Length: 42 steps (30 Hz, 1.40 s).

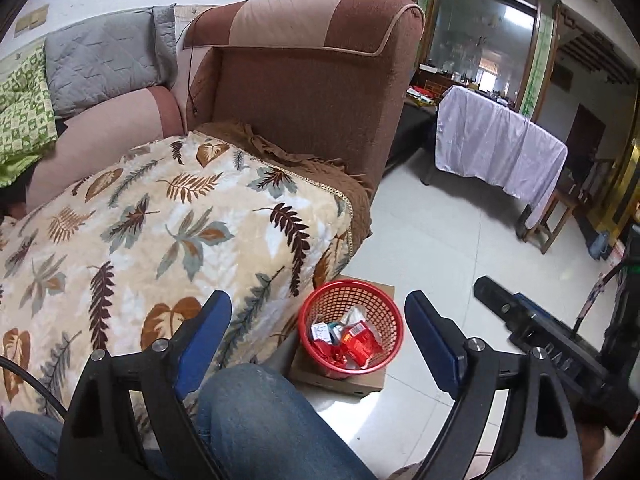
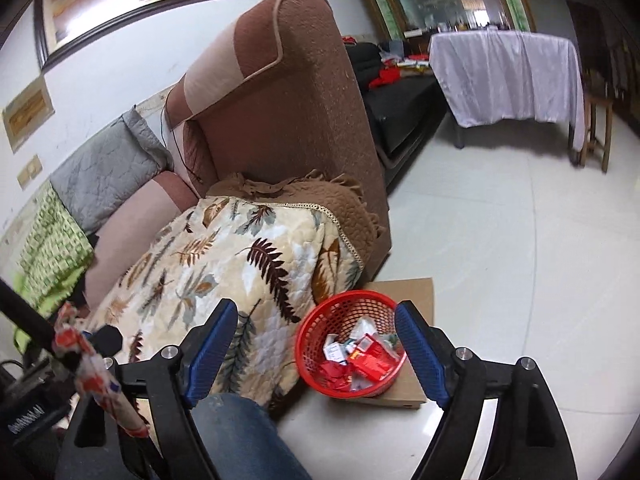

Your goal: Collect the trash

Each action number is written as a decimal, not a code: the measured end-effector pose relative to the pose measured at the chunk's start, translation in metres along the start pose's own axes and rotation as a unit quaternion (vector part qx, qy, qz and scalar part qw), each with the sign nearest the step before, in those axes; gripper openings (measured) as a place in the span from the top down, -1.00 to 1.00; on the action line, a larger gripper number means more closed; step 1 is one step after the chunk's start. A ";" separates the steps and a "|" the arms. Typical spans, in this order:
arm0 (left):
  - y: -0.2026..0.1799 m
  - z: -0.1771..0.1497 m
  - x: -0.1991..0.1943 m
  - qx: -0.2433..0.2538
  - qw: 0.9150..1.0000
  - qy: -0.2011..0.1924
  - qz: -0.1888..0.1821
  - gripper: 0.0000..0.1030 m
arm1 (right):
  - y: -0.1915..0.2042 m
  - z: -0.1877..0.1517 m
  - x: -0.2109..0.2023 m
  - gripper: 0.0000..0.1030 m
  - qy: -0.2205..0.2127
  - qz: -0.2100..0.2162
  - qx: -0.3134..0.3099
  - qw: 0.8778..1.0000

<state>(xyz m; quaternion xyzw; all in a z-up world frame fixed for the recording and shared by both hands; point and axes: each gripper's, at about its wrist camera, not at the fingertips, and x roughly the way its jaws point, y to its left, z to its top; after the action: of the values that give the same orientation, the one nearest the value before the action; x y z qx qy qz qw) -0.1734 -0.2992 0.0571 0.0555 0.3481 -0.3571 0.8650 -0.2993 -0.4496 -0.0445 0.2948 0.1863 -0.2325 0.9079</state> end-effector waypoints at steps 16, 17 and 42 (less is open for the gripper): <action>-0.006 -0.004 -0.009 0.012 1.000 -0.002 0.026 -0.70 | 0.001 -0.011 -0.007 -0.67 0.003 -0.019 -0.019 1.000; -0.005 -0.004 -0.009 0.011 1.000 -0.001 0.025 -0.70 | 0.001 -0.011 -0.007 -0.67 0.003 -0.019 -0.019 1.000; 0.000 -0.004 -0.002 0.005 0.999 0.006 0.032 -0.70 | -0.001 -0.012 -0.004 -0.67 0.004 -0.023 -0.024 0.999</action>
<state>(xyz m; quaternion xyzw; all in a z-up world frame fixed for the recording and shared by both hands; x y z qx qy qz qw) -0.1767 -0.2963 0.0552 0.0724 0.3495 -0.3307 0.8737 -0.3051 -0.4413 -0.0525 0.2698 0.2017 -0.2474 0.9085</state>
